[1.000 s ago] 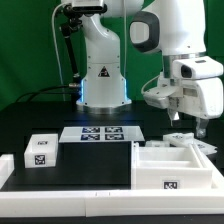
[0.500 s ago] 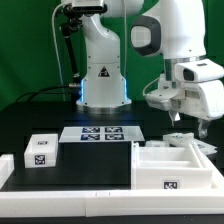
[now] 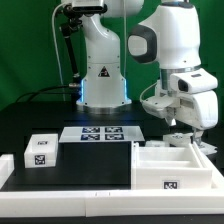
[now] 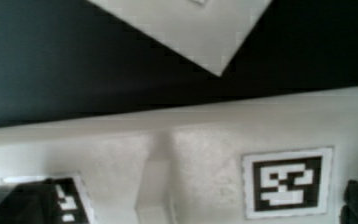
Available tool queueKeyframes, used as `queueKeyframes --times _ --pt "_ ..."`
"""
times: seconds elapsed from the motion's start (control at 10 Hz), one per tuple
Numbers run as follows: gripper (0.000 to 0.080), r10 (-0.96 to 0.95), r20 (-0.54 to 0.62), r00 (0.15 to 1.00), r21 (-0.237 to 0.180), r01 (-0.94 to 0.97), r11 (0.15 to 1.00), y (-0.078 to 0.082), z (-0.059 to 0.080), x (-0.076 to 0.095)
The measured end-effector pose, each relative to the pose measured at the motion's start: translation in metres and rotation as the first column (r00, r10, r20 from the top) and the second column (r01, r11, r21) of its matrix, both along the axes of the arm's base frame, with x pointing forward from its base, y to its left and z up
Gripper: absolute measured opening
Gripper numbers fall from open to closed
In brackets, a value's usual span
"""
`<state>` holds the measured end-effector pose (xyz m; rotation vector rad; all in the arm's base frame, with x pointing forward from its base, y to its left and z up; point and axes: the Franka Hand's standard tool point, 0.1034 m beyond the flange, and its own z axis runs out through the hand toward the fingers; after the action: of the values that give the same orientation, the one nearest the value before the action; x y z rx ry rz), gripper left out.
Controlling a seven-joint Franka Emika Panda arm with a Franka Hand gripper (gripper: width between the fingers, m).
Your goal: Assemble cabinet
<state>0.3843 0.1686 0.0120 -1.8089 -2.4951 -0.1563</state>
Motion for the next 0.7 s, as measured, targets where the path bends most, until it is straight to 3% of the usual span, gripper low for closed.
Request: queueKeyframes --times 0.1,0.2,0.3,0.4,0.5,0.6,0.7 --pt "0.0702 -0.002 0.000 1.000 0.000 0.002 1.000 0.0003 0.0001 0.0003" --pt "0.0530 -0.005 -0.002 1.000 0.001 0.005 1.000 0.0008 -0.0007 -0.0001" --pt "0.0530 -0.006 -0.005 1.000 0.001 0.006 1.000 0.0009 -0.0020 -0.0011" --pt "0.0321 -0.006 -0.007 1.000 0.001 0.006 1.000 0.0009 -0.0024 -0.0014" --pt "0.0170 -0.006 -0.007 1.000 0.001 0.006 1.000 0.0009 -0.0024 -0.0013" --pt "0.0068 -0.007 -0.007 1.000 0.001 0.007 1.000 0.0006 -0.0025 -0.0014" --pt "0.0068 -0.007 -0.005 1.000 0.001 0.007 1.000 0.0006 -0.0017 -0.0009"
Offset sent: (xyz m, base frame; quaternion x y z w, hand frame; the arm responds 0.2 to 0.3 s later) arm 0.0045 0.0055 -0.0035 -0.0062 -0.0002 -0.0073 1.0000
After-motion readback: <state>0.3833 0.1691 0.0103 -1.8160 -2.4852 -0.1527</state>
